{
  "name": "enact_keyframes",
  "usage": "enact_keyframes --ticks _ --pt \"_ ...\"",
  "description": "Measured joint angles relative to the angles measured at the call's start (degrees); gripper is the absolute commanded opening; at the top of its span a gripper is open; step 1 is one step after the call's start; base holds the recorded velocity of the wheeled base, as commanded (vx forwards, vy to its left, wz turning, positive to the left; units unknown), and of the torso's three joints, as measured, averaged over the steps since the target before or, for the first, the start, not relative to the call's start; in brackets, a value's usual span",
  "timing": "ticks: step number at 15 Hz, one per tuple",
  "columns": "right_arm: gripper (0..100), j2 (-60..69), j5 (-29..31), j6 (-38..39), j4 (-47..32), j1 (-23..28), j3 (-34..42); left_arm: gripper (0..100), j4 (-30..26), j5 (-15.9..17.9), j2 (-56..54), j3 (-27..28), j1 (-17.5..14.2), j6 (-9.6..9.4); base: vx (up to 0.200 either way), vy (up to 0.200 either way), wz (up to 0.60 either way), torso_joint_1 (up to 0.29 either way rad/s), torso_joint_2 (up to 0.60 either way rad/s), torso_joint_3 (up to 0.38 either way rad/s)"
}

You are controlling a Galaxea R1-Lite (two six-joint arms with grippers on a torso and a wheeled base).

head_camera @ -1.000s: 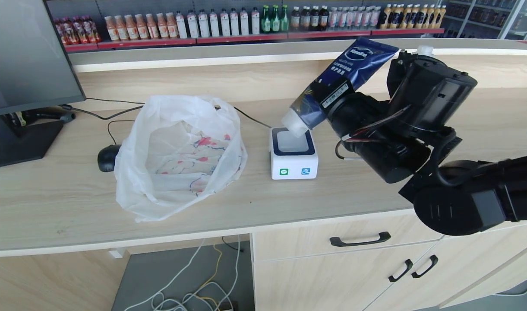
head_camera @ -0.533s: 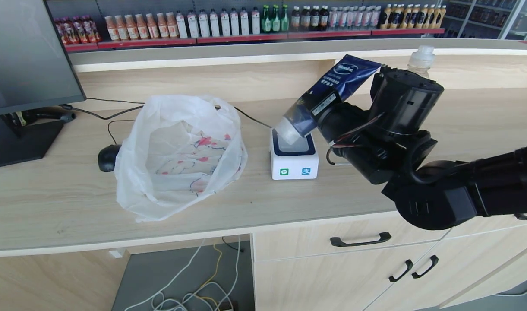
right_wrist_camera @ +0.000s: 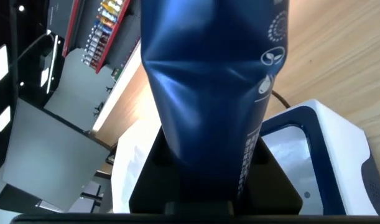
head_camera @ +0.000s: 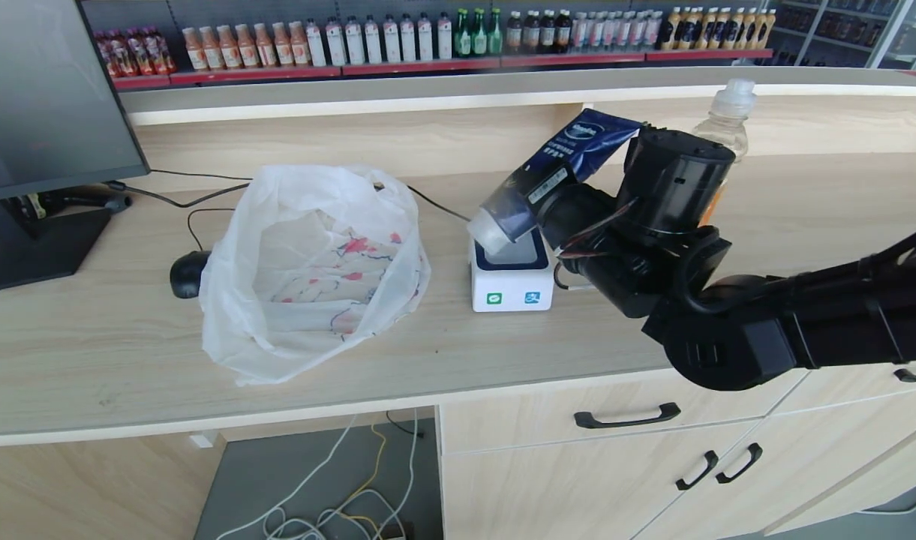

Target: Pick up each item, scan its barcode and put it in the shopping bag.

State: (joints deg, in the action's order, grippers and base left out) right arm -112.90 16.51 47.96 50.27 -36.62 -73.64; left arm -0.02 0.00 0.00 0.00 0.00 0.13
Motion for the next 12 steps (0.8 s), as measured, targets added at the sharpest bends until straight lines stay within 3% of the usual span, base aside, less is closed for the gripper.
enact_keyframes --ticks 12 --pt "0 -4.57 0.89 4.40 -0.22 0.62 -4.14 100 0.02 0.00 0.00 0.00 0.00 0.02 0.000 0.000 0.00 0.000 0.00 0.000"
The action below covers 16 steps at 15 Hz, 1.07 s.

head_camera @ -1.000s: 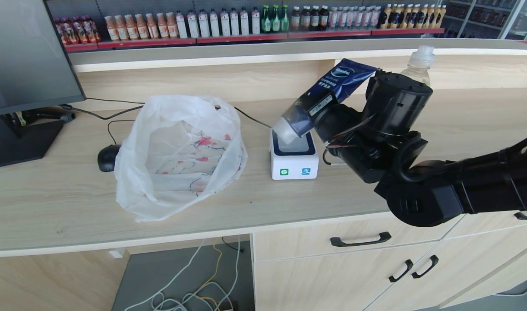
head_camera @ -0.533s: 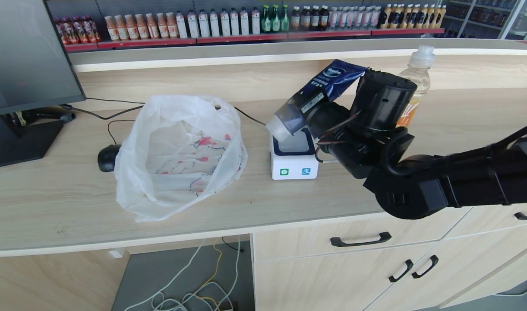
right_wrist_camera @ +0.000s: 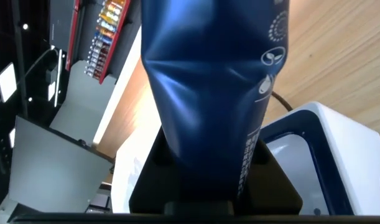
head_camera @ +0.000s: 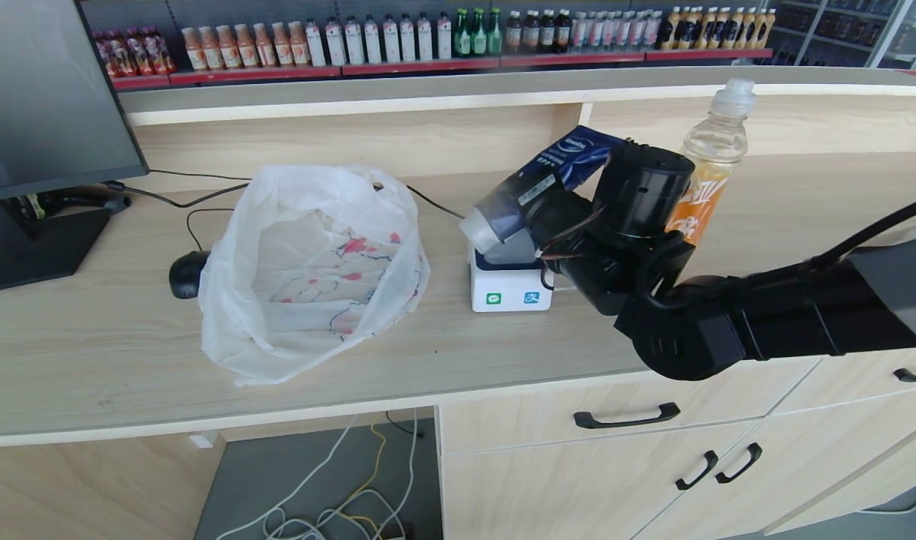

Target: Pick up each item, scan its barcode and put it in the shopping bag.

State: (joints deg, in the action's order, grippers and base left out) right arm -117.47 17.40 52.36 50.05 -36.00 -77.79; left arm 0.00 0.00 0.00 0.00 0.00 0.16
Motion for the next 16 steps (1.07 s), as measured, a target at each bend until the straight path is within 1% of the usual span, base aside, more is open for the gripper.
enact_keyframes --ticks 6,16 --pt "0 -0.67 0.00 0.77 0.11 1.02 0.00 100 0.00 0.00 0.00 0.00 0.00 -0.02 0.000 0.000 0.00 0.000 0.00 0.000" --pt "0 -0.67 0.00 0.79 0.00 1.28 -0.16 100 0.00 0.00 0.00 0.00 0.00 0.00 0.000 0.000 0.00 0.000 0.00 0.000"
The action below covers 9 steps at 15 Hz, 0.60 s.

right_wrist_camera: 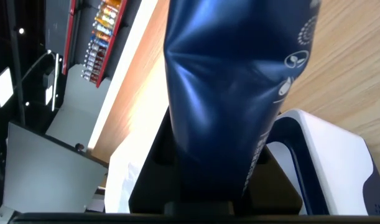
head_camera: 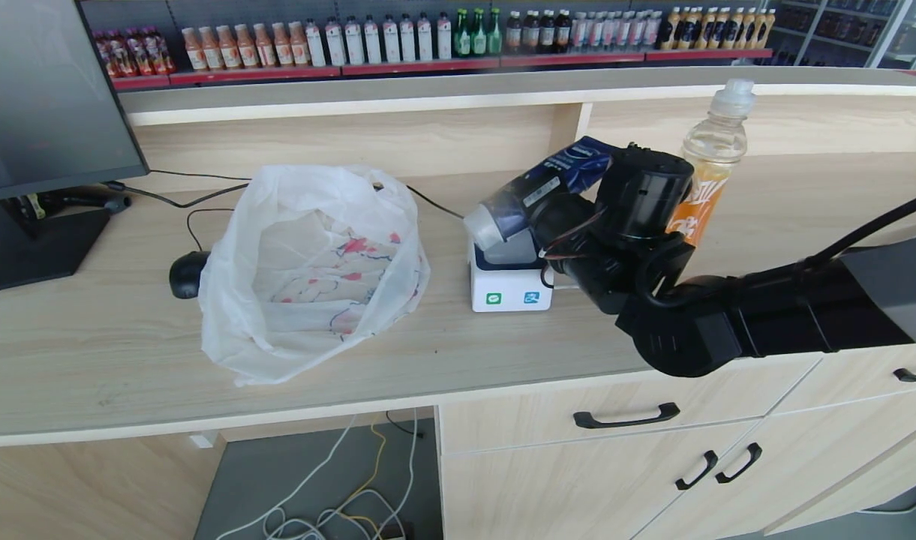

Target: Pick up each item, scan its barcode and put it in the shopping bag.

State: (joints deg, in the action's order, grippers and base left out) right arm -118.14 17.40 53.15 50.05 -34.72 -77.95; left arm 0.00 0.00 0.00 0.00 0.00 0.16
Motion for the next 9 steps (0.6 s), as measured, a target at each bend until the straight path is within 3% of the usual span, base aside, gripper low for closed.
enact_keyframes --ticks 9 --pt "0 0.02 -0.07 0.63 0.06 0.88 0.06 100 0.00 0.00 0.00 0.00 0.00 0.00 0.000 0.000 0.00 0.000 0.00 0.000"
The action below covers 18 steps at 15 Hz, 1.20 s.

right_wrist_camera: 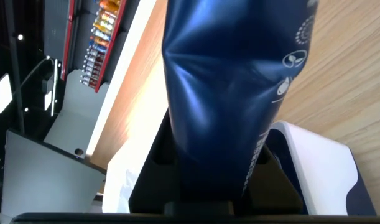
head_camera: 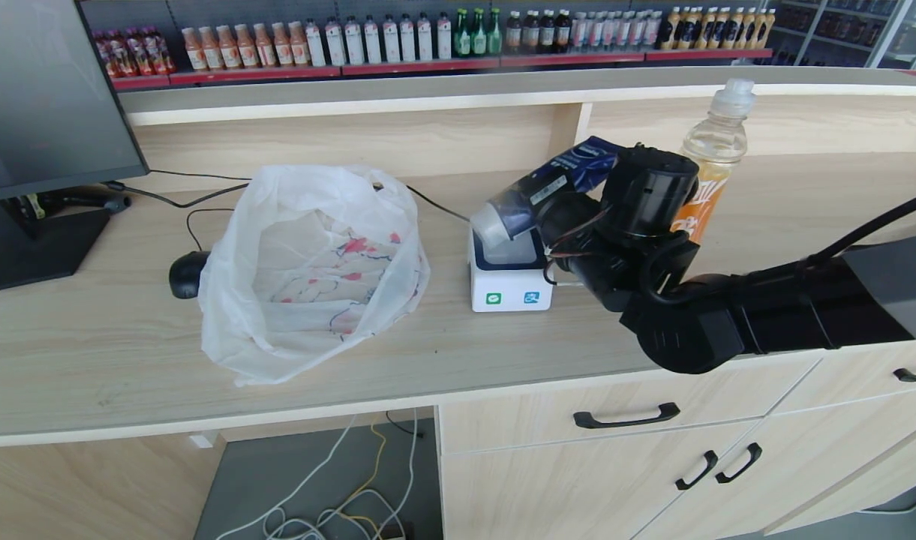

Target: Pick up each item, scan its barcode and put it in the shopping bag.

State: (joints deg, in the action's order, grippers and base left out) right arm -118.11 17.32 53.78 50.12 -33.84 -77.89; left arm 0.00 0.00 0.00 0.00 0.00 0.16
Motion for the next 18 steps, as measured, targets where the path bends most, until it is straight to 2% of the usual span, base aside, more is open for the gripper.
enact_keyframes --ticks 11,18 --pt "0 1.33 -0.02 0.00 -0.02 0.27 -0.30 100 0.00 0.00 0.00 0.00 0.00 0.00 0.000 0.000 0.00 0.000 0.00 0.000" --pt "0 8.41 0.35 -1.93 0.07 -0.69 1.27 100 -0.02 0.00 0.00 0.00 0.00 -0.02 0.000 0.000 0.00 0.000 0.00 0.000"
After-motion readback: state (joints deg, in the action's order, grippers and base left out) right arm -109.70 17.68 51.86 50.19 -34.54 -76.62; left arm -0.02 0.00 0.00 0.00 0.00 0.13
